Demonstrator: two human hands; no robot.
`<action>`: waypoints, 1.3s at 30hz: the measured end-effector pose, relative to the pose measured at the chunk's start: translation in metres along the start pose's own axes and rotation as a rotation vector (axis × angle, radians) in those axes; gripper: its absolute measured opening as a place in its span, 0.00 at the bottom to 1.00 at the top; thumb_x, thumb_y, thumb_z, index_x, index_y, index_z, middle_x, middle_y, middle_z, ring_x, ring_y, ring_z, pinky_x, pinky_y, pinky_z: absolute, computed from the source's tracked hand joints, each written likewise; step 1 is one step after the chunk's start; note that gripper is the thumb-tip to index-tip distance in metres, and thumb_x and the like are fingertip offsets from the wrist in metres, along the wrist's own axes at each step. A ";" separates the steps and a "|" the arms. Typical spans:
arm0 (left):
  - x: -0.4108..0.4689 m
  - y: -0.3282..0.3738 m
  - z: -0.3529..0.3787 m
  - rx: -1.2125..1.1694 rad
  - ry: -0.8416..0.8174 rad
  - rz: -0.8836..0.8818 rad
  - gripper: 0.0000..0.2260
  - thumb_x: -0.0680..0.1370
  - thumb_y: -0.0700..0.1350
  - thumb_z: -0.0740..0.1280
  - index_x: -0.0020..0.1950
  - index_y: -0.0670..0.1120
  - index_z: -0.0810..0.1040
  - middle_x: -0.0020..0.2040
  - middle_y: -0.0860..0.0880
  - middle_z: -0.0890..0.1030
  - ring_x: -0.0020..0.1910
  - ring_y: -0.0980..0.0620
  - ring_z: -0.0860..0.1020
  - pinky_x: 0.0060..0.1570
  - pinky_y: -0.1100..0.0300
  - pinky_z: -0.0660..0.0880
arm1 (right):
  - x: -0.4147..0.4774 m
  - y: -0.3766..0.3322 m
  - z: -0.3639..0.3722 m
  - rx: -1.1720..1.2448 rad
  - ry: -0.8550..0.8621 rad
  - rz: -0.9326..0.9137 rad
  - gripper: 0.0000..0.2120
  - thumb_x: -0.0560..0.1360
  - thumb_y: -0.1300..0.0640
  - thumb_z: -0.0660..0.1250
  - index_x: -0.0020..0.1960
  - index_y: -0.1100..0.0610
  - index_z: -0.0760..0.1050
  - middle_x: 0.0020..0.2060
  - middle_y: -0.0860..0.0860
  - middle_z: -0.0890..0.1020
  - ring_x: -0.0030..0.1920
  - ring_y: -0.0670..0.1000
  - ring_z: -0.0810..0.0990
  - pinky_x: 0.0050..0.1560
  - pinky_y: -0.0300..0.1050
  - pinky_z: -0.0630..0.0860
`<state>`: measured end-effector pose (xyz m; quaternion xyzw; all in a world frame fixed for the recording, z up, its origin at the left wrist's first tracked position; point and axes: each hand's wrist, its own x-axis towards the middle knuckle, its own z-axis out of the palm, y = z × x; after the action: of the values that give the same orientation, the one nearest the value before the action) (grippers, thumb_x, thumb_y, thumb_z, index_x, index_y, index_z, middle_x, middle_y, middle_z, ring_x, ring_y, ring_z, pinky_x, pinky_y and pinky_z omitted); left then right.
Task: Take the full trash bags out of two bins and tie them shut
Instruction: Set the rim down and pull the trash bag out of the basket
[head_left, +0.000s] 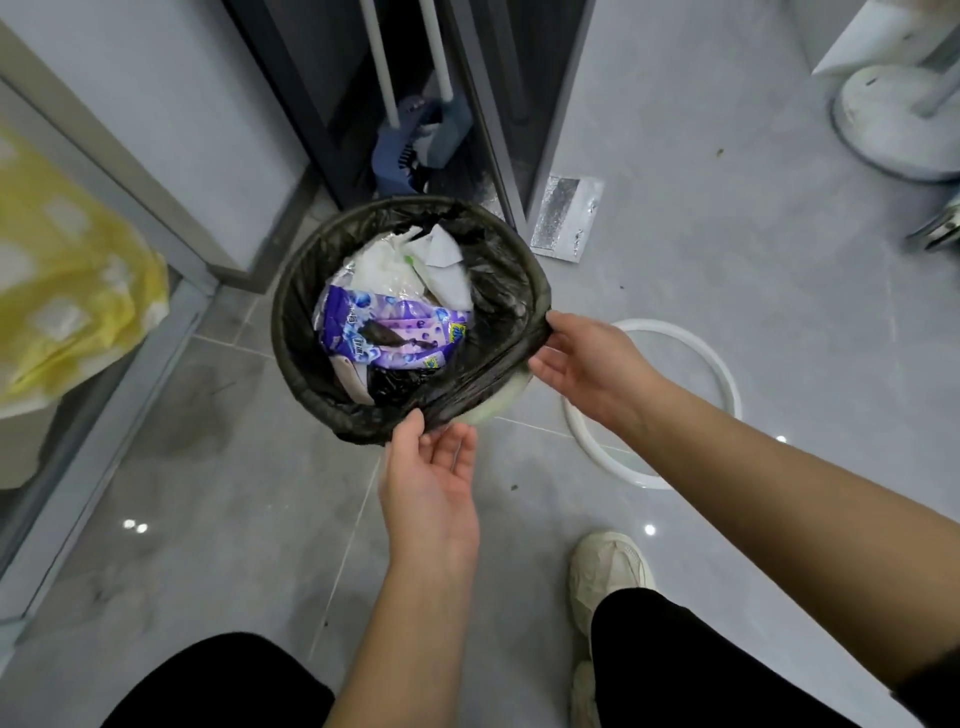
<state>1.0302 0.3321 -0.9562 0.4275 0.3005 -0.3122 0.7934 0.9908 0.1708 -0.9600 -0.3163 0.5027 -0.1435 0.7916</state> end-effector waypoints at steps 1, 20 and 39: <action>-0.001 0.008 0.002 0.049 0.001 0.029 0.09 0.77 0.42 0.64 0.37 0.45 0.70 0.34 0.47 0.76 0.28 0.54 0.78 0.37 0.59 0.79 | -0.001 -0.002 0.004 -0.017 0.005 -0.037 0.05 0.79 0.61 0.61 0.44 0.58 0.71 0.36 0.54 0.76 0.32 0.51 0.79 0.30 0.39 0.78; 0.045 0.134 -0.001 1.898 -0.399 1.030 0.17 0.67 0.55 0.74 0.51 0.52 0.75 0.45 0.56 0.74 0.43 0.56 0.73 0.45 0.56 0.72 | 0.020 -0.035 0.019 -1.440 0.037 -0.938 0.05 0.69 0.61 0.68 0.40 0.58 0.71 0.44 0.51 0.71 0.43 0.51 0.71 0.41 0.43 0.67; 0.117 0.226 0.023 2.312 -0.476 1.318 0.08 0.69 0.49 0.62 0.45 0.49 0.73 0.38 0.48 0.81 0.40 0.44 0.80 0.41 0.54 0.69 | 0.067 -0.095 -0.006 -2.181 0.175 -1.113 0.05 0.71 0.57 0.62 0.38 0.55 0.74 0.34 0.53 0.79 0.43 0.58 0.79 0.70 0.64 0.54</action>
<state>1.2782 0.3839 -0.9225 0.8444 -0.5352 -0.0146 0.0157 1.0245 0.0606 -0.9475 -0.9737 0.2074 0.0132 -0.0929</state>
